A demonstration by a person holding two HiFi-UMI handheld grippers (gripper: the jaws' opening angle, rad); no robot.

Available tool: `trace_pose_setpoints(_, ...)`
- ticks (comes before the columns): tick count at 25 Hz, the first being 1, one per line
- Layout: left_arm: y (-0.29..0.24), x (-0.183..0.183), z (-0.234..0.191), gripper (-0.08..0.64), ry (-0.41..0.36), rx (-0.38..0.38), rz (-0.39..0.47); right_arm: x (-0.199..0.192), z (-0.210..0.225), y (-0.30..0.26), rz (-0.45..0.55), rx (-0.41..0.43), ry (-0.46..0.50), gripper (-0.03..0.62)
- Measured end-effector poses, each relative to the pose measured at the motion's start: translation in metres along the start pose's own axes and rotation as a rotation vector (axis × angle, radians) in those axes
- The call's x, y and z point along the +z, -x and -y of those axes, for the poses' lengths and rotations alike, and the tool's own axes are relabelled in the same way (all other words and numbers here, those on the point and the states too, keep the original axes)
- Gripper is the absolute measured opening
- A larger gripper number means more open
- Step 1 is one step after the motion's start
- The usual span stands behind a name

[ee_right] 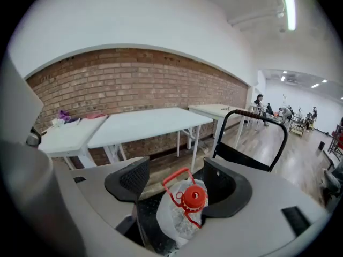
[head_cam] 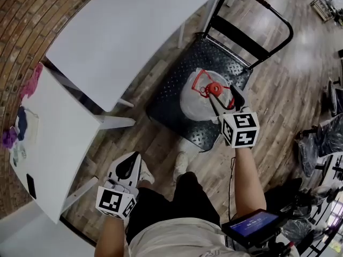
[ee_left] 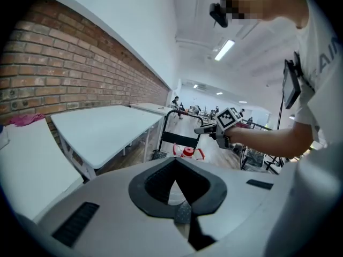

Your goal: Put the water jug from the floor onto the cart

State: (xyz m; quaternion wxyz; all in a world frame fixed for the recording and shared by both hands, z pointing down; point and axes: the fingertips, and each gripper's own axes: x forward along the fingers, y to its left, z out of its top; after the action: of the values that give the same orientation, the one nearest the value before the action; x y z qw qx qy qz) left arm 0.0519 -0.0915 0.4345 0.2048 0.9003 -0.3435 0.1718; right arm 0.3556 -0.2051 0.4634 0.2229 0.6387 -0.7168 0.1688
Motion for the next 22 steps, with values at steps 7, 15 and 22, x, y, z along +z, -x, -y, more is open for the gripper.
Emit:
trace_pose_setpoints(7,0.021,0.051,0.009,0.002,-0.167,-0.112,0.070,0.054,-0.076,0.123,0.210,-0.077,0.024,0.311)
trace_pose_setpoints(15,0.065,0.078,0.008,0.002,-0.235,-0.267,0.110,0.090,-0.156,0.209,0.385,-0.207,-0.013,0.105)
trace_pose_setpoints(22,0.096,0.072,0.014,0.002,-0.218,-0.303,0.113,0.084,-0.188,0.247,0.389,-0.220,0.003,0.064)
